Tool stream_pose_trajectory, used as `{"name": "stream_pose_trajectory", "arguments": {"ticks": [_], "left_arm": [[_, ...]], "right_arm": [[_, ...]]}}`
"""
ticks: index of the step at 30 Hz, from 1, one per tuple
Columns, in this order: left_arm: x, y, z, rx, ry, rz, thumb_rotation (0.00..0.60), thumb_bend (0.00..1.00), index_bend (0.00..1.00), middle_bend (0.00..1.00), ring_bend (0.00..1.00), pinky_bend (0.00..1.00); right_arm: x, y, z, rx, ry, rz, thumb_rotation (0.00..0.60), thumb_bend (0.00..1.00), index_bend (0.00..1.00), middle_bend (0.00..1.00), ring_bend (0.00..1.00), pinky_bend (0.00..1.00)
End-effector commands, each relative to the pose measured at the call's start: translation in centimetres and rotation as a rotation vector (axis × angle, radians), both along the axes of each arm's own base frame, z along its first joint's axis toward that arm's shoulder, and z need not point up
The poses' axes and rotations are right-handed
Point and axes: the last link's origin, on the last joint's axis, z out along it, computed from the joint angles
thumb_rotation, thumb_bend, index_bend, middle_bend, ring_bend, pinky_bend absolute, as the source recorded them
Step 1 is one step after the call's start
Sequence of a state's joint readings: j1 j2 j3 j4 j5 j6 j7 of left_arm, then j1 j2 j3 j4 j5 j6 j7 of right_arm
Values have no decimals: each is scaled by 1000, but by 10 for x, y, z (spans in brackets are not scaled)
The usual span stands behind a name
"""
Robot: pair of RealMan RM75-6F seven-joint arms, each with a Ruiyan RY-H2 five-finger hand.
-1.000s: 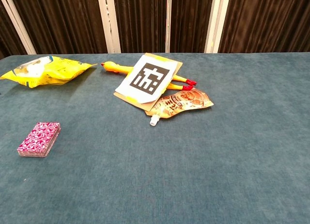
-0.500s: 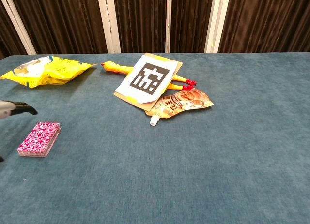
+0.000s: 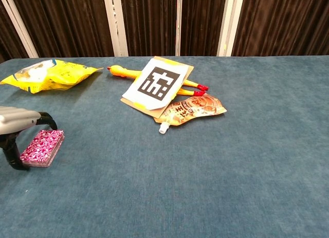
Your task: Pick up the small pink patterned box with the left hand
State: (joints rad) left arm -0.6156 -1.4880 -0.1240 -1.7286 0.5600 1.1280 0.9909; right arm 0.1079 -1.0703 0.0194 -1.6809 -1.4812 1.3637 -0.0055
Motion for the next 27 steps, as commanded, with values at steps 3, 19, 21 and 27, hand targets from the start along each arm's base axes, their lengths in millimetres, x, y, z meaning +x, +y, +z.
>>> {"name": "stream_pose_trajectory", "arguments": {"ticks": [3, 19, 21, 27], "left_arm": [[0, -1, -3, -1, -3, 3, 600, 331, 262, 0, 0, 0], [22, 0, 8, 47, -115, -64, 600, 404, 398, 0, 0, 0], [27, 1, 8, 46, -123, -74, 600, 405, 401, 0, 0, 0], [47, 2, -1, 28, -137, -113, 600, 404, 401, 0, 0, 0]], "right_arm": [[0, 0, 0, 0, -2, -1, 600, 362, 0, 0, 0, 18], [0, 0, 0, 1, -5, -1, 600, 363, 0, 0, 0, 18], [1, 0, 0, 0, -5, -1, 600, 362, 0, 0, 0, 18], [1, 0, 0, -2, -9, -2, 600, 362, 0, 0, 0, 18]]}}
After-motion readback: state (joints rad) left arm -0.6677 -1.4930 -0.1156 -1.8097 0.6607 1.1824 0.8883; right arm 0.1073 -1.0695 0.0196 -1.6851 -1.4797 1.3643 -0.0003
